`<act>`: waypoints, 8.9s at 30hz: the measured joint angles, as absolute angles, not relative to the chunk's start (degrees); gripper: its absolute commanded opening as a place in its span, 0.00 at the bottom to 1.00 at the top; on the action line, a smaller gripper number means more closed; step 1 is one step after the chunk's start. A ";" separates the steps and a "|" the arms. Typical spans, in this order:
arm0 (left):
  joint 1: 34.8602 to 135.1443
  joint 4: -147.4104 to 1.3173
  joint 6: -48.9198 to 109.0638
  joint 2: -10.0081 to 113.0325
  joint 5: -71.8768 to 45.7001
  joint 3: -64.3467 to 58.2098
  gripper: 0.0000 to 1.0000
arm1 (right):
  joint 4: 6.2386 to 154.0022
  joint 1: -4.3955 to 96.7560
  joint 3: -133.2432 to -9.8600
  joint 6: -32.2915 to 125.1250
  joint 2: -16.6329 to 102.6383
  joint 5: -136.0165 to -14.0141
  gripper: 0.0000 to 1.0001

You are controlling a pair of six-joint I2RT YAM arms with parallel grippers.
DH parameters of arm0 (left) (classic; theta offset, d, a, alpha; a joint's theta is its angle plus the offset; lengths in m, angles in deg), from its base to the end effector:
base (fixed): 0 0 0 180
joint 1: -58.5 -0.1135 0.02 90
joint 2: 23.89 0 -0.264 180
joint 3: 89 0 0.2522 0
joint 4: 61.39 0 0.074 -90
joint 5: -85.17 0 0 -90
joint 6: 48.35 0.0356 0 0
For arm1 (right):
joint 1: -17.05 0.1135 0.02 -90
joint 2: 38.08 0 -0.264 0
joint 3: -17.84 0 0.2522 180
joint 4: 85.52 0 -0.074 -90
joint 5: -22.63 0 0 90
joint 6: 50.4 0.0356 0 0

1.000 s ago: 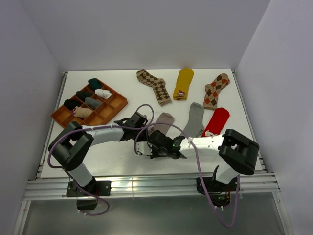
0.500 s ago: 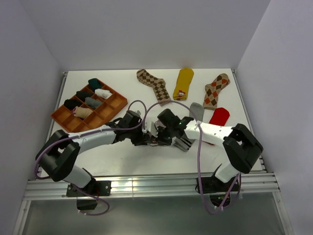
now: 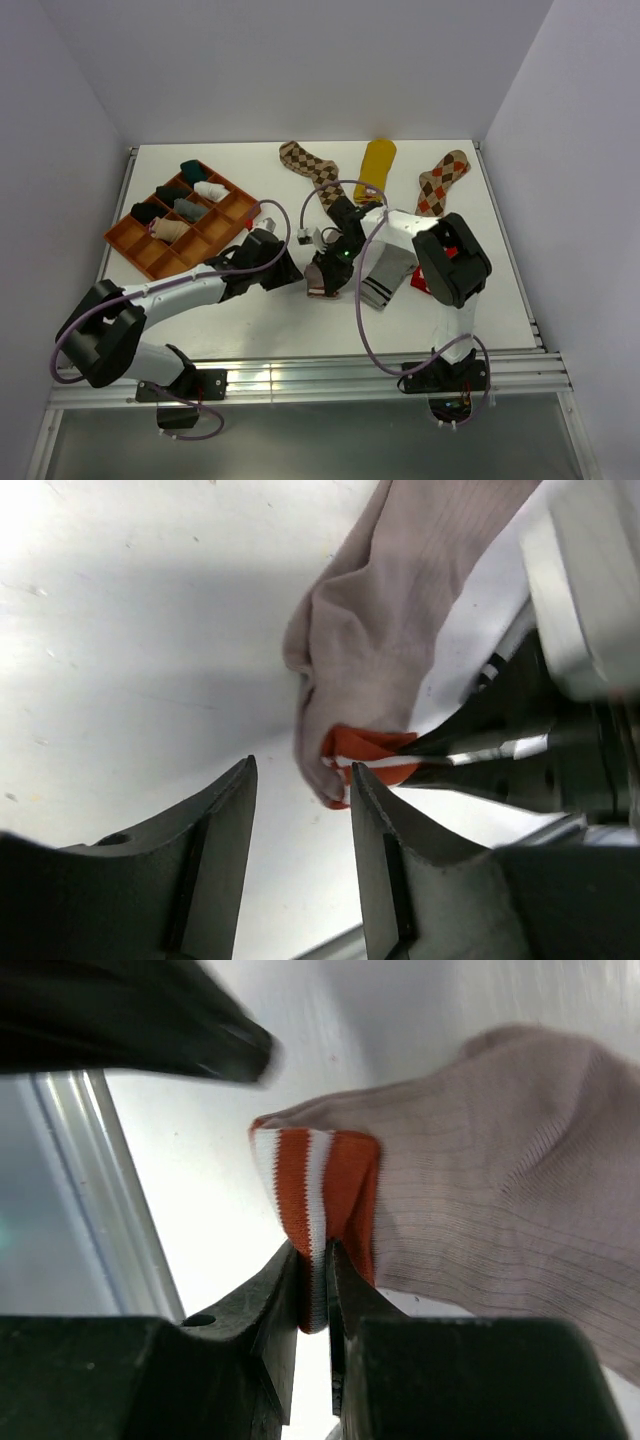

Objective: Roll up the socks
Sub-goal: Roll the sock at the center of the board.

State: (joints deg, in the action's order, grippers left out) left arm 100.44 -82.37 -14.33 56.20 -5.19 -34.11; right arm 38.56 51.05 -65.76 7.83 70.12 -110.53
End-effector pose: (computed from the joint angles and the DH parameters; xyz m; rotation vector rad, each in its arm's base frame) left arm 0.2071 -0.1864 0.1871 -0.3067 2.5168 -0.7744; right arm 0.2751 0.2149 0.1607 -1.5911 2.2923 1.1074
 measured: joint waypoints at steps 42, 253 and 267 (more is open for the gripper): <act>106.97 -36.32 2.71 70.56 -12.55 -47.32 0.34 | 24.45 43.47 -76.60 16.86 85.16 -118.62 0.12; 110.05 -92.38 -9.37 73.95 -12.51 -20.10 0.00 | 34.83 42.13 -85.00 19.02 83.30 -95.89 0.36; 102.49 -90.88 -14.09 79.04 -28.66 -19.93 0.00 | 42.85 40.19 -73.04 16.93 72.20 -96.48 0.43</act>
